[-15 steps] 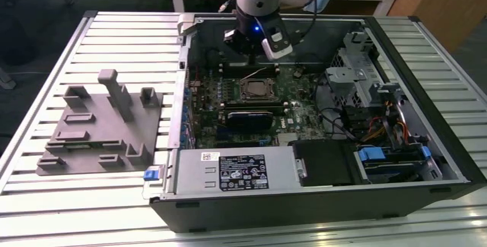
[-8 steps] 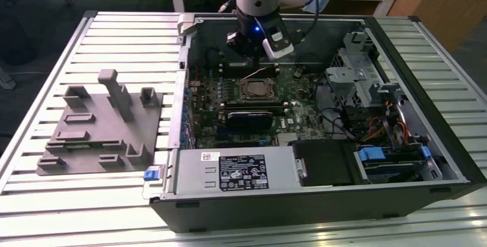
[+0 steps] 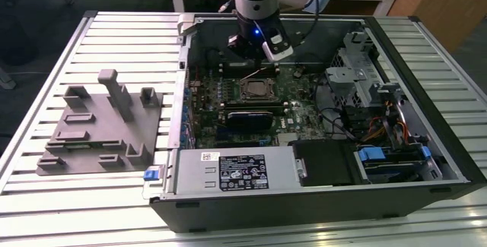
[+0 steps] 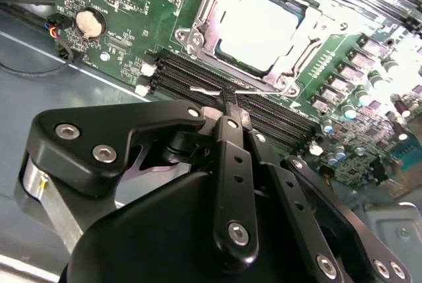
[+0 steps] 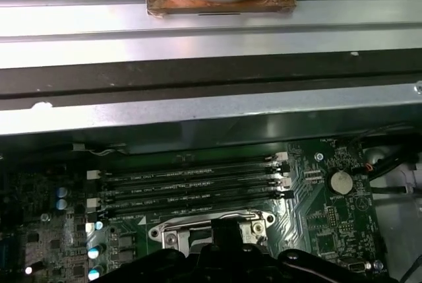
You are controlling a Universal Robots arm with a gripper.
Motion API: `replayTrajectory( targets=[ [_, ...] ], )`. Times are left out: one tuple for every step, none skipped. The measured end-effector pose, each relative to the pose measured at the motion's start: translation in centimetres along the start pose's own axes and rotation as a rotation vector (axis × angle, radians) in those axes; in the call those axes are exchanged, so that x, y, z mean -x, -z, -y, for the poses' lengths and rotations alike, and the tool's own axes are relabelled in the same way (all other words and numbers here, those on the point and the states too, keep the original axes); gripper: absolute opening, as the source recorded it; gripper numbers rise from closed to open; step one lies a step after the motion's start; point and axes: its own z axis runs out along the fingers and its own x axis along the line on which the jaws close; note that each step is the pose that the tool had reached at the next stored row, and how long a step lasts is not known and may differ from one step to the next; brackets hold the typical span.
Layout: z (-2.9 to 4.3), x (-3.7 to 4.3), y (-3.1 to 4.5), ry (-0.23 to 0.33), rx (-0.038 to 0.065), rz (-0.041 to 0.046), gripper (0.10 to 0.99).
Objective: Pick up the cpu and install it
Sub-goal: 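Install the first cpu locking lever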
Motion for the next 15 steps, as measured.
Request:
replayTrajectory(
  targets=[
    [0.03, -0.02, -0.14, 0.000, 0.000, 0.0017, 0.106],
    [0.07, -0.03, -0.30, 0.000, 0.000, 0.0029, 0.106],
    [0.11, -0.05, -0.48, 0.000, 0.000, 0.0039, 0.106],
    [0.15, -0.07, -0.65, 0.000, 0.001, 0.0046, 0.106],
    [0.19, -0.09, -0.84, 0.001, 0.001, 0.0053, 0.106],
    [0.21, -0.12, -1.02, 0.001, 0.001, 0.0059, 0.106],
    [0.22, -0.14, -1.19, 0.001, 0.001, 0.0064, 0.106],
    [0.20, -0.16, -1.35, 0.001, 0.001, 0.0068, 0.106],
    [0.11, -0.18, -1.48, 0.001, 0.001, 0.0069, 0.106],
    [0.04, -0.21, -1.60, 0.001, 0.001, 0.0071, 0.106],
    [-0.05, -0.23, -1.72, 0.001, 0.001, 0.0072, 0.106],
    [-0.14, -0.25, -1.81, 0.001, 0.001, 0.0072, 0.106],
    [-0.22, -0.27, -1.91, 0.001, 0.001, 0.0073, 0.106],
    [-0.29, -0.29, -1.99, 0.001, 0.001, 0.0075, 0.106],
    [-0.34, -0.30, -2.06, 0.001, 0.001, 0.0080, 0.106]
  ],
)
